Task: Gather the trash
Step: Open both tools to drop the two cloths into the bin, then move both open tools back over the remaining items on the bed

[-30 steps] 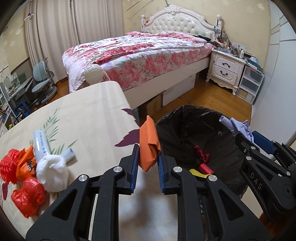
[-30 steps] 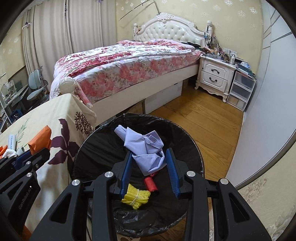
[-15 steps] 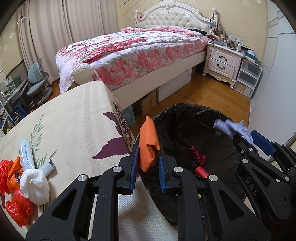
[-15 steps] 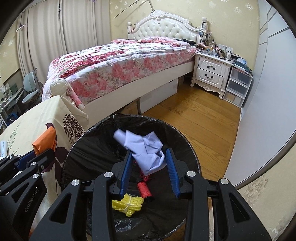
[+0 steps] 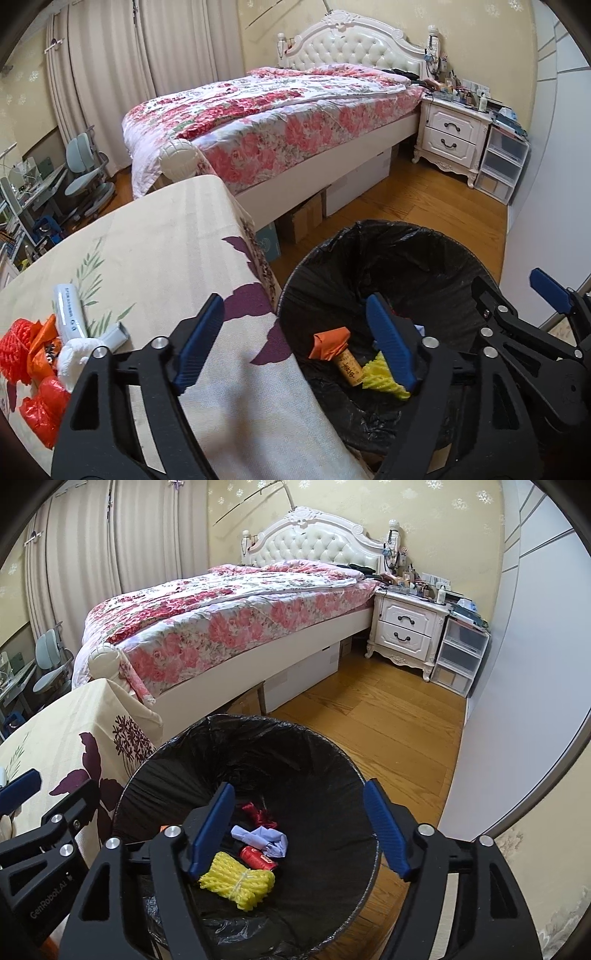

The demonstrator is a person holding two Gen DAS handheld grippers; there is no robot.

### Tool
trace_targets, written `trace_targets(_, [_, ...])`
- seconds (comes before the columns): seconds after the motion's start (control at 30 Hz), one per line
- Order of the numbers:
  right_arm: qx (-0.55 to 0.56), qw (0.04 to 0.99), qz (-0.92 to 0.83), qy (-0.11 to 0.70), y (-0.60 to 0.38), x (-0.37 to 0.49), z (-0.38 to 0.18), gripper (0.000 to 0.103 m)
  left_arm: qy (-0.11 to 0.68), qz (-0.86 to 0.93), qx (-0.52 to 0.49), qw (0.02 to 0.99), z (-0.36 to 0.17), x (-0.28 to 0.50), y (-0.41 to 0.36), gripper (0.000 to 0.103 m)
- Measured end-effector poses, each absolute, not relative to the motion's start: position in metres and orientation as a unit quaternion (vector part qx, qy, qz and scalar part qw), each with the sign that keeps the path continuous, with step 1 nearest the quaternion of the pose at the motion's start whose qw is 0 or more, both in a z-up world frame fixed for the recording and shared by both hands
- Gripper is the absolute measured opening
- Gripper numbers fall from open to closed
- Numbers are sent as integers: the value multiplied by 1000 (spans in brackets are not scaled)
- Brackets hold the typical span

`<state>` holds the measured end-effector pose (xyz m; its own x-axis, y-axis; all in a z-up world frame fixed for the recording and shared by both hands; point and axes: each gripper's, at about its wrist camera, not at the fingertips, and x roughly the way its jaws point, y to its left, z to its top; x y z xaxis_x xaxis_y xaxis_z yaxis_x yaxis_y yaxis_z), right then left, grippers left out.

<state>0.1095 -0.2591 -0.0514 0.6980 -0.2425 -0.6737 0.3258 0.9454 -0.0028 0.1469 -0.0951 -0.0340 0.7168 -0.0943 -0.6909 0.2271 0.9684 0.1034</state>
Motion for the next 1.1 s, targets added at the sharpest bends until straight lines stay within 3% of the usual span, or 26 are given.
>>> trace_targets(0.27, [56, 920, -147, 358, -250, 101, -48, 79, 361, -64, 87, 926, -27, 136, -75, 83])
trace_targets(1.1, [36, 931, -32, 362, -161, 60, -33, 80, 359, 23, 39, 932, -14, 58, 48, 83])
